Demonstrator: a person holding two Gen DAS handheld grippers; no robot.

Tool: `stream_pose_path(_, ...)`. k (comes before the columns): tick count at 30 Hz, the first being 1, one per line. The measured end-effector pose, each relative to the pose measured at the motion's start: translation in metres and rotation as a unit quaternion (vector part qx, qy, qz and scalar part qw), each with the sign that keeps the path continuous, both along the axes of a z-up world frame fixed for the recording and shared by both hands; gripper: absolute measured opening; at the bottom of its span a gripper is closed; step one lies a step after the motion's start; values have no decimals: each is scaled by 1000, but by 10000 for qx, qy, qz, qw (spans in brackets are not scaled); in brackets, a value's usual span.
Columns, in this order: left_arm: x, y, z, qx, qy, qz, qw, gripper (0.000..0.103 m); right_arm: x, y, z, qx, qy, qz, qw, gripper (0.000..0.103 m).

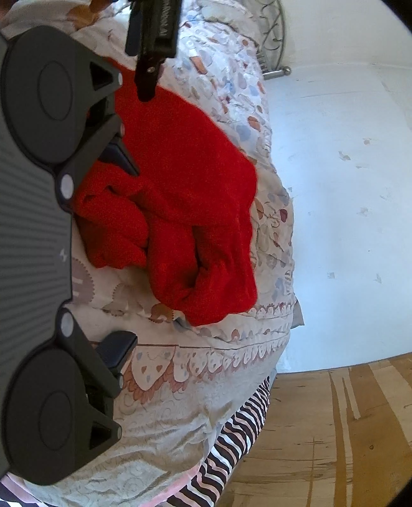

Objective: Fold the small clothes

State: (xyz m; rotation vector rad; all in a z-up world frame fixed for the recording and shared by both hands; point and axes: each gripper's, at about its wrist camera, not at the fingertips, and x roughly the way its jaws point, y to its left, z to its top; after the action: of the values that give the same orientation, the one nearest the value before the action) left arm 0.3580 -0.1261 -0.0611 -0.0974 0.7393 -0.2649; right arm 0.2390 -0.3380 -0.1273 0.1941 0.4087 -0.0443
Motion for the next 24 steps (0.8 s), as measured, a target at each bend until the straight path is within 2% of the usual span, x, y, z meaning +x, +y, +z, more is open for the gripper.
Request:
stream_pose_path(6,5,1,12,115,0,-74,9999,102,-5,-20,22,240,-436,-106,9987,103)
stream_pose_path(11,17,-1,28,85,-257,-34,9996,102,21,-57,38,683,-616,-343,9952,103)
stream_pose_path(16,47,-16,39,102,-533,-72,9985,102,83,-80,44,809,-289,-379,9956,102)
stream_pose_path(18,59,-24,40,148,-586,-113,9981,102,105,-84,45,741,-217,-207,9968,96)
stream_pose_path(21,76,-37,36,280,-585,-147,9978,102,127,-80,43,423,-51,-84,9991,94)
stream_pose_path(24,85,-43,25,323,-550,-155,9978,102,135,-77,33,378,77,-67,9992,94)
